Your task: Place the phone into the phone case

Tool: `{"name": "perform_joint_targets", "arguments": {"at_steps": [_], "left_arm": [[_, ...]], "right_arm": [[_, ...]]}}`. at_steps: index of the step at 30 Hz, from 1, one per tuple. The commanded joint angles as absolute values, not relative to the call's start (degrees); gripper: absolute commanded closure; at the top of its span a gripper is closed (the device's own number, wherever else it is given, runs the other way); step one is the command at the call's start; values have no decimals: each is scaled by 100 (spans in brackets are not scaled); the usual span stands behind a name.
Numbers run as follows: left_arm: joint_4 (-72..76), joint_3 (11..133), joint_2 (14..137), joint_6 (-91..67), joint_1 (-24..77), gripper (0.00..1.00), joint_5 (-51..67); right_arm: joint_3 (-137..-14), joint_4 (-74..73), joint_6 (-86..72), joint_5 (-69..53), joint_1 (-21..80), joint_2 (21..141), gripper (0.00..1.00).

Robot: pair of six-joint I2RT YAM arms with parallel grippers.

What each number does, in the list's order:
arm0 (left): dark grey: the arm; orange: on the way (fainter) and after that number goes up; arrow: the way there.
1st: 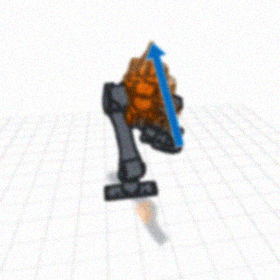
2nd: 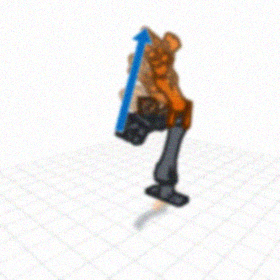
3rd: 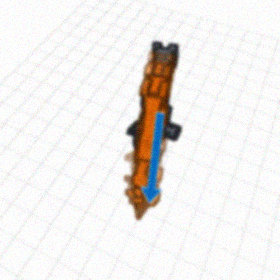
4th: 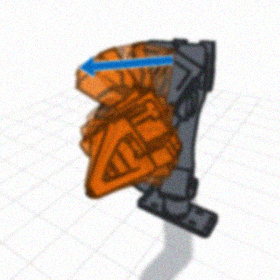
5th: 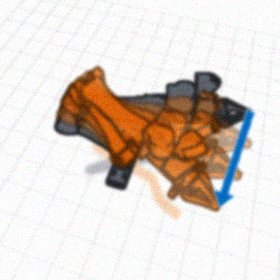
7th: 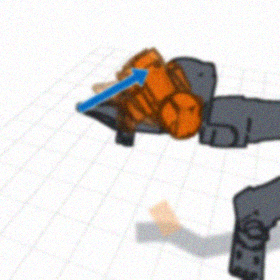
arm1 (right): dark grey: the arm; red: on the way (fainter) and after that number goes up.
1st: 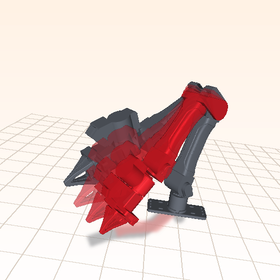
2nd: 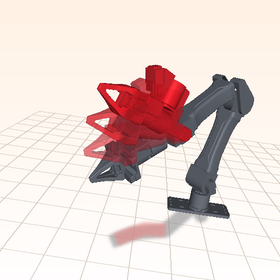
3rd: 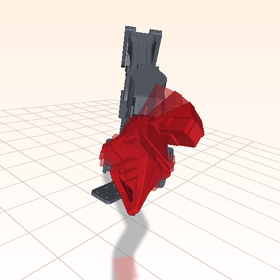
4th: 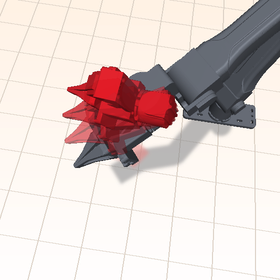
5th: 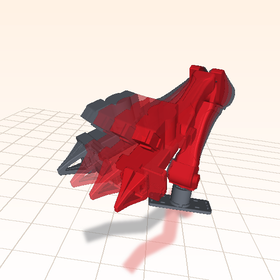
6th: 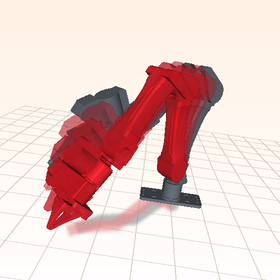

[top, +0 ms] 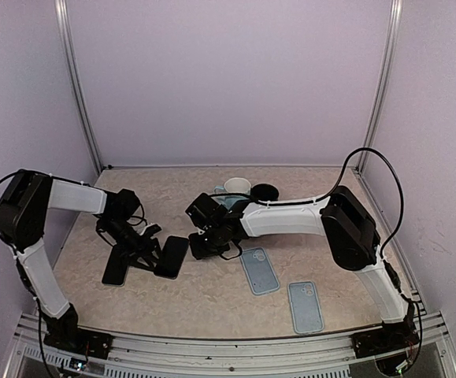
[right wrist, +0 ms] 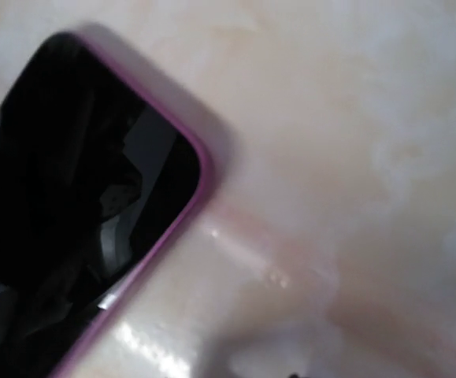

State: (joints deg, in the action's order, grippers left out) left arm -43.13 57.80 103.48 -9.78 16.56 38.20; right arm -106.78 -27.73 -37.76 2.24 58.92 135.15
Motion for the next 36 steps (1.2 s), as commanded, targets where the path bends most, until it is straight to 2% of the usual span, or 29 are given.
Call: {"name": "perform_joint_targets", "arguments": {"at_steps": [1, 4, 9, 12, 17, 20, 21, 24, 26, 30, 36], "left_arm": [[-4099, 5587, 10186, -942, 2215, 46, 4207], [-3945, 5600, 10141, -918, 2642, 42, 4331], [-3993, 6014, 10501, -777, 2967, 42, 4381], [-4065, 6172, 10462, -681, 3006, 42, 4376], [-4075, 6432, 9677, -468, 2763, 38, 4068], [-4150, 6809, 9208, -616, 2074, 24, 3521], [-4201, 6952, 9117, -671, 1734, 19, 3274], [-4053, 7066, 8972, -903, 778, 12, 2601], [-3717, 6792, 8771, -1098, 305, 9, 2750], [-3250, 6271, 8357, -1200, 321, 6, 2931], [-3194, 6269, 8181, -1149, 460, 5, 2821]], "right_arm": [[-10775, -2738, -3737, 77, 5792, 13766, 67], [-10680, -2589, -3805, 146, 5717, 13724, 66], [-10740, -2543, -3738, 284, 5571, 13607, 65], [-10724, -2720, -3671, 621, 5555, 13361, 58], [-10640, -3029, -3704, 833, 5656, 13081, 35], [-10878, -3344, -3758, 988, 5897, 13194, 4], [-11044, -3514, -3759, 1027, 5985, 13294, 1], [-11766, -4057, -3776, 938, 6185, 13664, 1], [-12140, -4406, -3864, 829, 6266, 13897, 1], [-12489, -4584, -3891, 547, 6383, 14152, 1], [-13406, -4931, -3720, 457, 6547, 14812, 1]]}}
